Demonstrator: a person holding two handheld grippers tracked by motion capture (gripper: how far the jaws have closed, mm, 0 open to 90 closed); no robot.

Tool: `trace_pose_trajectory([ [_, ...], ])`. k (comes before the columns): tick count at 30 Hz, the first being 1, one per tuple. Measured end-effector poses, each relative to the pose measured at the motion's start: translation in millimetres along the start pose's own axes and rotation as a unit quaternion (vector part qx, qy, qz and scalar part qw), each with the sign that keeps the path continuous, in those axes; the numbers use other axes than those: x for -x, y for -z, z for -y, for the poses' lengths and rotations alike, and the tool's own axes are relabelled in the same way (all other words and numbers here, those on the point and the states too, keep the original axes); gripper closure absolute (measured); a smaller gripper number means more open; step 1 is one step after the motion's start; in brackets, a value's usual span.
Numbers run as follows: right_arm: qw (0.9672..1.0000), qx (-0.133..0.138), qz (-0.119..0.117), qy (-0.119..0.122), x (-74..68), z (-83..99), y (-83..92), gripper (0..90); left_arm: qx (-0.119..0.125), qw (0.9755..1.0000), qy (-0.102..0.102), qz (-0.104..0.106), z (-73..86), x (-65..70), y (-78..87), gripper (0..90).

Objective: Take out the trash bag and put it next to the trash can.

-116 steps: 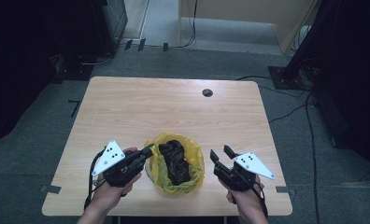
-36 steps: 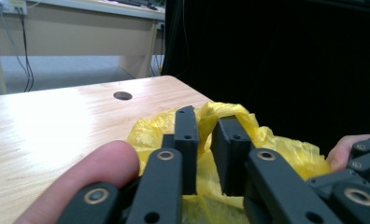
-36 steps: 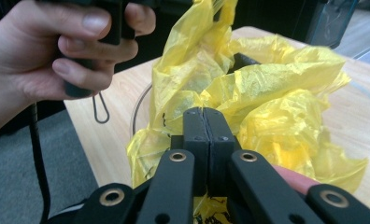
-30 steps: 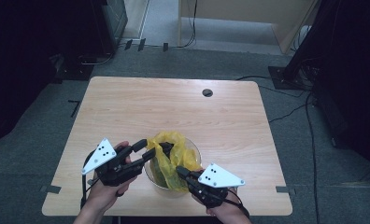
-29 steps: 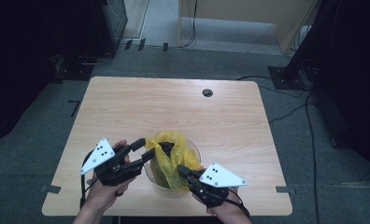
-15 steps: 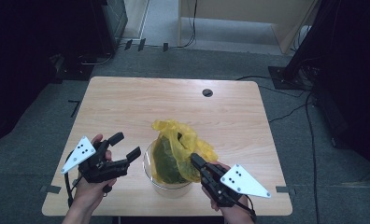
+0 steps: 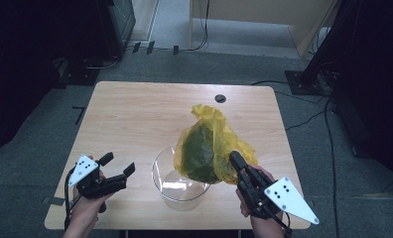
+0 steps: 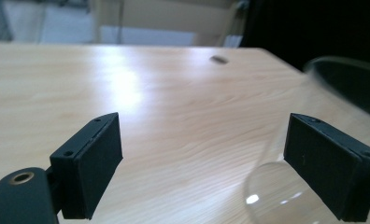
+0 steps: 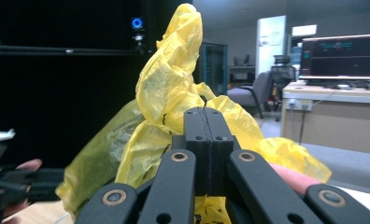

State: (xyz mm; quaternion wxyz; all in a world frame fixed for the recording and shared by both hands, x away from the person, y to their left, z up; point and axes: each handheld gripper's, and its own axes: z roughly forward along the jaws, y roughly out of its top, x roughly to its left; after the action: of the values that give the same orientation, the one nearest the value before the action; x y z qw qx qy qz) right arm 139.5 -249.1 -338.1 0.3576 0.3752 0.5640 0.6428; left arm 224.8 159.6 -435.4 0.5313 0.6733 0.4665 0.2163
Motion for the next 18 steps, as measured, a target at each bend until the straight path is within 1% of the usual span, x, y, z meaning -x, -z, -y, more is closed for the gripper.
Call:
trace_pose_trajectory([
  [2, 0.9999, 0.002, 0.009, -0.002, 4.9, -2.0, 1.5, 90.0, -0.019, 0.9994, -0.005, -0.027, 9.2, -7.1, -1.0, 11.4],
  [4, 0.9998, 0.006, 0.018, -0.006, 9.7, -4.0, 3.7, 90.0, -0.038, 0.9982, -0.001, -0.045, 21.1, -13.8, -1.9, 11.3],
  [6, 0.9996, 0.009, 0.027, -0.007, 14.6, -6.3, 6.2, 90.0, -0.062, 0.9961, -0.008, -0.062, 33.1, -19.9, -1.9, 11.3],
  [9, 0.999, 0.014, 0.043, -0.007, 22.7, -9.2, 9.7, 90.0, -0.093, 0.992, -0.015, -0.084, 47.5, -27.9, -0.2, 11.3],
  [10, 0.9987, 0.014, 0.049, -0.005, 25.4, -9.5, 10.6, 90.0, -0.104, 0.9899, -0.018, -0.094, 51.6, -30.4, 0.3, 11.2],
  [12, 0.998, 0.01, 0.063, -0.002, 31.1, -8.9, 11.5, 90.0, -0.13, 0.9836, -0.03, -0.121, 59.7, -35.8, 0.8, 11.2],
  [14, 0.997, 0.005, 0.077, -0.001, 37.7, -6.2, 11.0, 90.0, -0.153, 0.9774, -0.04, -0.141, 67.2, -41.4, 1.6, 11.2],
  [16, 0.9961, -0.002, 0.088, -0.01, 44.7, -2.2, 10.1, 90.0, -0.172, 0.9731, -0.045, -0.146, 72.5, -45.8, 2.7, 10.8],
  [18, 0.995, -0.01, 0.098, -0.014, 49.8, 2.3, 8.5, 90.0, -0.179, 0.9709, -0.053, -0.15, 75.3, -47.5, 3.9, 10.8],
])
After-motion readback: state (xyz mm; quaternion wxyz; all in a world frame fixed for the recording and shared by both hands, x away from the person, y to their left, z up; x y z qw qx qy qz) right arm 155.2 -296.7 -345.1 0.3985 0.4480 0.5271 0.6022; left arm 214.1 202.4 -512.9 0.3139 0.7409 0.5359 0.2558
